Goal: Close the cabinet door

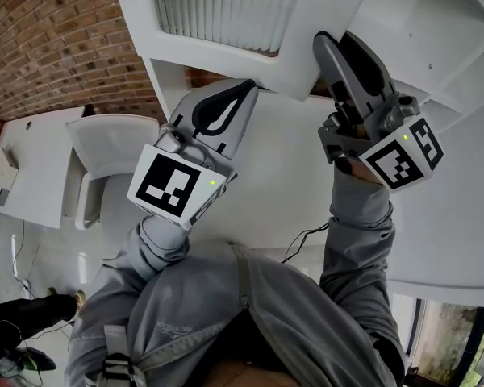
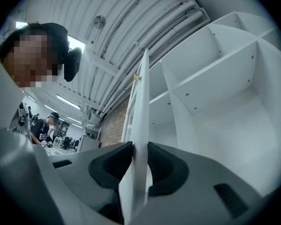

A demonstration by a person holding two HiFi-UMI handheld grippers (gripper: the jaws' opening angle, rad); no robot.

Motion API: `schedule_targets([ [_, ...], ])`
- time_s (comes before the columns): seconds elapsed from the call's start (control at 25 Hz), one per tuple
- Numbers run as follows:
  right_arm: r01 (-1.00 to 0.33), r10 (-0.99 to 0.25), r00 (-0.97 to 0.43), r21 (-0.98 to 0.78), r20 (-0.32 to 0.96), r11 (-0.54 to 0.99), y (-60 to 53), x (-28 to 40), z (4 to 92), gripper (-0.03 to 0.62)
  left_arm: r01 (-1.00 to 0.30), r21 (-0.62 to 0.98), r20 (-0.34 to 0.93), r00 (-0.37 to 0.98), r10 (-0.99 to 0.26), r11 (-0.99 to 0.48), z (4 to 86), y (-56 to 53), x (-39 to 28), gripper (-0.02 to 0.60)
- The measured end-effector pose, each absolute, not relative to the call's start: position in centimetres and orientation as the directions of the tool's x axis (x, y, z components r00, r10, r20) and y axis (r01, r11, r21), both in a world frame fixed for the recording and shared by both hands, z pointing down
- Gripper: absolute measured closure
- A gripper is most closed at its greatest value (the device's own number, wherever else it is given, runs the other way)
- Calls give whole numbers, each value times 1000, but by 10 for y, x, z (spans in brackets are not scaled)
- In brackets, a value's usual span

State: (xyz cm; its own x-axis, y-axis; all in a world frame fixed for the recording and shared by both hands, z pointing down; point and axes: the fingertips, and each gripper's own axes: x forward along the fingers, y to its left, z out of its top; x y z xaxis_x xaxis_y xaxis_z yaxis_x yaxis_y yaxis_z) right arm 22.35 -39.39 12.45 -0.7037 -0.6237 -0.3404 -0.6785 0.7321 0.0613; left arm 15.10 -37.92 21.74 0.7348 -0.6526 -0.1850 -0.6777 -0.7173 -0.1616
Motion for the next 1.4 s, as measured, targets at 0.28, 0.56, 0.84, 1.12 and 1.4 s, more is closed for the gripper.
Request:
schedule_targets([
  [0.28,-671,-617,-712,67,-334,738,-399,227,126,476,-679,-162,-181,734,-655,-716,220,-384,158,575],
  [0.56,-652,-603,-732,70,-317,755,-423,233,115,474,-701,-143,-176,712,-680,-698,212,-407,166,575],
  [0.84,-633,-584,-748,74,-316,771,-435,235,116,473,-712,-136,-169,702,-692,-689,216,-423,171,575],
  [1.12,-610,-561,-765,76,-315,789,-455,235,116,473,-727,-125,-165,686,-709,-675,218,-443,173,575],
  [1.4,-596,-545,-774,80,-322,799,-472,239,125,471,-742,-129,-153,670,-726,-658,230,-460,175,575],
])
